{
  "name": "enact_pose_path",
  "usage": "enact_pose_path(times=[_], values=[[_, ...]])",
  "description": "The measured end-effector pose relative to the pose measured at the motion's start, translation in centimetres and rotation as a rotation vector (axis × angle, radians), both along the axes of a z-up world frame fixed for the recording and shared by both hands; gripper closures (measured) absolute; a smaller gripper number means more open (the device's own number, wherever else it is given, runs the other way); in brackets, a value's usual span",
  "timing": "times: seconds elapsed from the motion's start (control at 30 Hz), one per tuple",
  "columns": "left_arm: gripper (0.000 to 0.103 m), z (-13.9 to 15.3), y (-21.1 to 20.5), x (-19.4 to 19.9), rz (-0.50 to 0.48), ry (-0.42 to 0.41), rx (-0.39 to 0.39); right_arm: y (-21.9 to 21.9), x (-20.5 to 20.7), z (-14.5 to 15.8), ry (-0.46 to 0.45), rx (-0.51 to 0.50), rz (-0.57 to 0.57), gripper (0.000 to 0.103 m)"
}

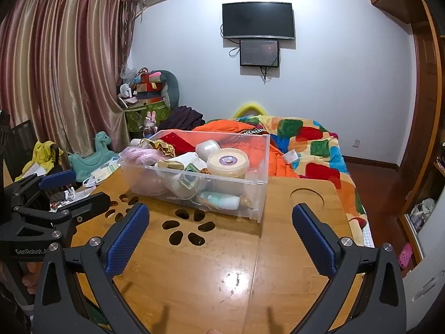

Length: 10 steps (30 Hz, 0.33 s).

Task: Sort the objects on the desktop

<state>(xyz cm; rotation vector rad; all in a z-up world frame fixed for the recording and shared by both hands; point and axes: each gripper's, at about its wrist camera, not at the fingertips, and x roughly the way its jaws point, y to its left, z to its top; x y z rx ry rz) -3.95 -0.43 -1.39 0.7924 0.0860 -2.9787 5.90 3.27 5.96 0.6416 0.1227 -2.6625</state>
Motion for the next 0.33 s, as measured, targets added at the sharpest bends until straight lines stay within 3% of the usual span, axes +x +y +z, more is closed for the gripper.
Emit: enact_pose_path(times=[0.33], values=[[0.005,0.36,0.04,0.2,0.008,0.02,0.001,-0.15,0.07,-0.18,-0.004,0.0,0.004,0.001]])
